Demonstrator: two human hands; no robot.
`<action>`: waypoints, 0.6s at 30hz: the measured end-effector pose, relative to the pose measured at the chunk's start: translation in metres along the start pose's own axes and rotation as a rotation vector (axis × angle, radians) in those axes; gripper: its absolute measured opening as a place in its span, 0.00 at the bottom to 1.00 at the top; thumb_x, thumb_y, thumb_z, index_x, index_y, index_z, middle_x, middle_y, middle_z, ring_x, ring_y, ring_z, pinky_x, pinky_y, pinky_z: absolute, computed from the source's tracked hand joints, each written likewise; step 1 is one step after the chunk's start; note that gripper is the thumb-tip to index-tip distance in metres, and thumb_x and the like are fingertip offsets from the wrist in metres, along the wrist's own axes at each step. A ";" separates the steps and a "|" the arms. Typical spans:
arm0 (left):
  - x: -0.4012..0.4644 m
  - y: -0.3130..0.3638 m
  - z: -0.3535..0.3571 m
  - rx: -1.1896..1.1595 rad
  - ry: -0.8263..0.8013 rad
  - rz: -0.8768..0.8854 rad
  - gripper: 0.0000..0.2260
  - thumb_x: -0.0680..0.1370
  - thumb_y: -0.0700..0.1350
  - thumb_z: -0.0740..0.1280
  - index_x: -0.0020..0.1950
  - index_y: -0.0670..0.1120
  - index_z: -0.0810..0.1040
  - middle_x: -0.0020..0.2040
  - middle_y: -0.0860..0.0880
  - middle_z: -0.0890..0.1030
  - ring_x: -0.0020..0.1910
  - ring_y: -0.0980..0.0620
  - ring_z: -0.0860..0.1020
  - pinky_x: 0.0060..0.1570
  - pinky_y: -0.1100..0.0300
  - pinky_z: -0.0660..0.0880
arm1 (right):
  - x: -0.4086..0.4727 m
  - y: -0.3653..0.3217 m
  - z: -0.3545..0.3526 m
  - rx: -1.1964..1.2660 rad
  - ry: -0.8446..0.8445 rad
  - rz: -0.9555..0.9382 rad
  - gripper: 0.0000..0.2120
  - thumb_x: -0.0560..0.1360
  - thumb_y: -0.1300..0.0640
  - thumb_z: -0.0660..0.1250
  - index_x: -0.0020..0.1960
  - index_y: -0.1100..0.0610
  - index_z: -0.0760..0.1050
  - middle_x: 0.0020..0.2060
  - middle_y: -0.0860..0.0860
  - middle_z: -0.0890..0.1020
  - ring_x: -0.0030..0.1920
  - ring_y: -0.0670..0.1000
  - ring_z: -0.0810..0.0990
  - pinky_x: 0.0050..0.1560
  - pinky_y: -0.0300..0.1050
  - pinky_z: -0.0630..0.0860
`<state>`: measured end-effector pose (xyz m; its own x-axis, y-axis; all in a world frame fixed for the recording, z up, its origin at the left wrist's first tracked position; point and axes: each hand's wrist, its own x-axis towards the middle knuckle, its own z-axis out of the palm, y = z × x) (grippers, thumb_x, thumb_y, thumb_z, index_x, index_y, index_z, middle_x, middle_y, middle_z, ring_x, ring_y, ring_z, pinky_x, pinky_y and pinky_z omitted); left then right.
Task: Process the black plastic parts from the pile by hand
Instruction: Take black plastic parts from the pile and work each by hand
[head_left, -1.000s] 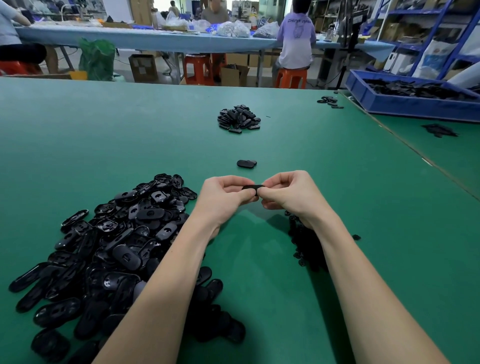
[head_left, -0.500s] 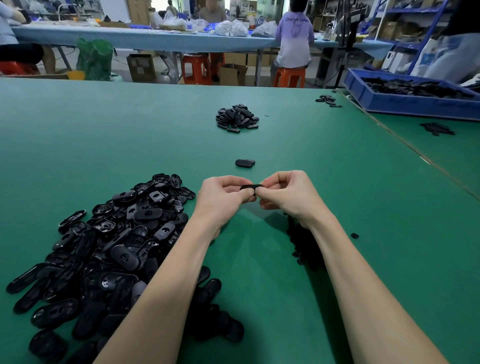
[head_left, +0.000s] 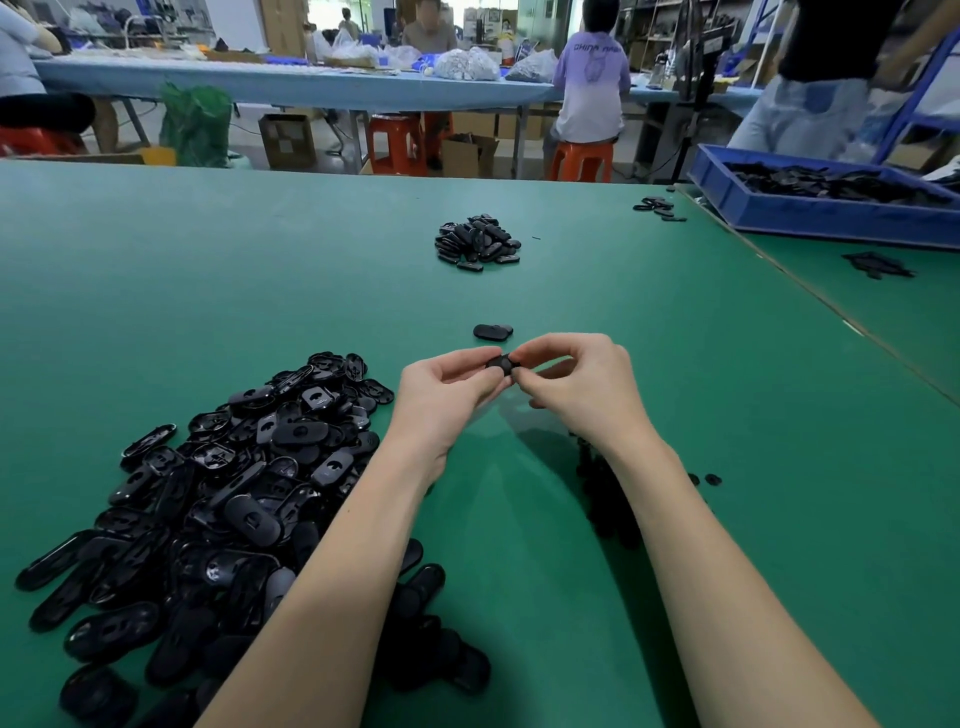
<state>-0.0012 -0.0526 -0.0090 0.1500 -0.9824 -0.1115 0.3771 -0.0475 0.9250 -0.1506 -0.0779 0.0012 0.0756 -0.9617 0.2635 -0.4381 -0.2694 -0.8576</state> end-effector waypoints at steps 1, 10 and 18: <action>0.001 0.000 0.000 0.004 0.000 0.000 0.09 0.76 0.28 0.70 0.54 0.37 0.82 0.47 0.40 0.87 0.47 0.48 0.86 0.46 0.67 0.80 | 0.000 0.000 0.000 0.041 -0.011 0.027 0.07 0.71 0.62 0.75 0.41 0.50 0.86 0.36 0.45 0.86 0.37 0.48 0.86 0.38 0.42 0.84; 0.002 0.000 -0.003 0.058 -0.015 0.003 0.08 0.75 0.31 0.72 0.53 0.38 0.83 0.46 0.41 0.87 0.46 0.48 0.86 0.44 0.65 0.80 | 0.001 -0.003 -0.009 0.300 -0.089 0.267 0.02 0.73 0.60 0.76 0.42 0.56 0.84 0.33 0.48 0.85 0.34 0.46 0.83 0.33 0.38 0.78; 0.000 0.004 -0.003 -0.013 -0.090 -0.023 0.08 0.76 0.30 0.70 0.55 0.36 0.82 0.49 0.41 0.87 0.47 0.48 0.86 0.46 0.66 0.80 | 0.002 -0.004 -0.012 0.309 -0.076 0.364 0.03 0.71 0.57 0.79 0.42 0.54 0.85 0.33 0.48 0.82 0.28 0.41 0.76 0.28 0.33 0.73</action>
<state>0.0033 -0.0523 -0.0065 0.0588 -0.9933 -0.0996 0.3915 -0.0688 0.9176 -0.1598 -0.0785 0.0103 0.0373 -0.9942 -0.1014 -0.1622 0.0941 -0.9823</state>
